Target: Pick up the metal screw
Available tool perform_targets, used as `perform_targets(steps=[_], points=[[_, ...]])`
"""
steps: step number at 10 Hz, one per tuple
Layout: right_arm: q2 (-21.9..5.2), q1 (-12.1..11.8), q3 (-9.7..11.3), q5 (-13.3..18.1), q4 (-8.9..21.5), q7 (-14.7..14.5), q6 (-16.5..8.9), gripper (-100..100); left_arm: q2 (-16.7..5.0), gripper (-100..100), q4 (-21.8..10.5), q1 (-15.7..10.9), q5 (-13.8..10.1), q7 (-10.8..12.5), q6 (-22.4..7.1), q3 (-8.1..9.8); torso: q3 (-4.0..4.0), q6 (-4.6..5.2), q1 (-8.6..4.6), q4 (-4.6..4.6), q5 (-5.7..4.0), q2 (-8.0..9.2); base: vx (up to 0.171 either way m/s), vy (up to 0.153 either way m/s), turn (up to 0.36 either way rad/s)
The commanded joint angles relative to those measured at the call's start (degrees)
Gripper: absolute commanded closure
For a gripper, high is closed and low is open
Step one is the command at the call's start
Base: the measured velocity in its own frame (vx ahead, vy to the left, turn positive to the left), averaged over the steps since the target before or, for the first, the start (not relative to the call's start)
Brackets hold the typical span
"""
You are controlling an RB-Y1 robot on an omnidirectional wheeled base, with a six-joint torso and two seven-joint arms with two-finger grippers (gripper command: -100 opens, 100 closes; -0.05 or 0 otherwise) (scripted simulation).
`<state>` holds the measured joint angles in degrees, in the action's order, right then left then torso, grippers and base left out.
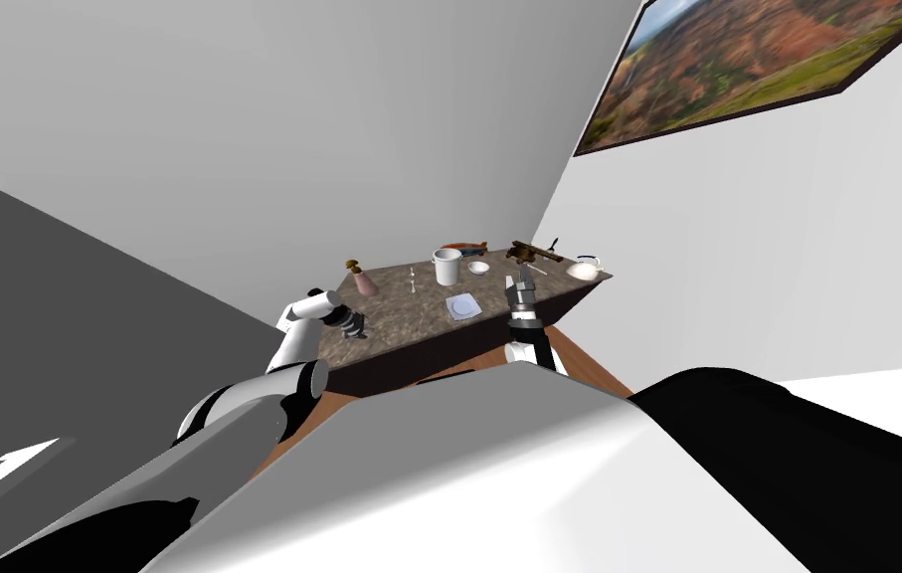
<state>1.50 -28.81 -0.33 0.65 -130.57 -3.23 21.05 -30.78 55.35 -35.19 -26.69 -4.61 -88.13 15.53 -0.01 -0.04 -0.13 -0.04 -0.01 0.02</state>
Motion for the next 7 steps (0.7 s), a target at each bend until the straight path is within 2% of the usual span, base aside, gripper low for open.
perform_targets(steps=[1,3,4,5,7], points=[[0.0,0.0,0.0,0.0,0.0,0.0,0.0,0,-2.16,-100,-2.48,0.74,-0.8,-1.64,1.74,1.62,0.0,0.0,0.0,0.0,0.0,0.0,-0.024,-0.049,-0.182],[0.0,0.0,0.0,0.0,0.0,0.0,0.0,0,-2.91,-100,-3.48,0.99,-1.06,-2.2,2.42,2.2,0.02,0.01,0.0,0.01,0.0,0.03,-0.024,-0.047,-0.109],[0.0,0.0,0.0,0.0,0.0,0.0,0.0,0,-2.57,-100,-2.22,1.45,-1.02,-1.78,1.89,2.1,0.01,-0.01,0.05,0.01,0.0,0.01,-0.006,-0.013,0.004],[0.0,-0.01,-0.01,0.0,0.0,0.0,0.0,0,-2.63,100,-2.32,1.43,-1.04,-1.86,1.92,2.14,-0.02,-0.01,0.13,0.0,0.03,-0.03,0.0,0.0,0.0],[-0.01,-0.01,-0.01,0.0,0.0,0.0,0.0,0,-2.63,100,-2.29,1.42,-1.02,-1.88,1.89,2.11,-0.07,-0.01,0.23,-0.03,0.08,-0.11,0.0,0.0,0.0]])
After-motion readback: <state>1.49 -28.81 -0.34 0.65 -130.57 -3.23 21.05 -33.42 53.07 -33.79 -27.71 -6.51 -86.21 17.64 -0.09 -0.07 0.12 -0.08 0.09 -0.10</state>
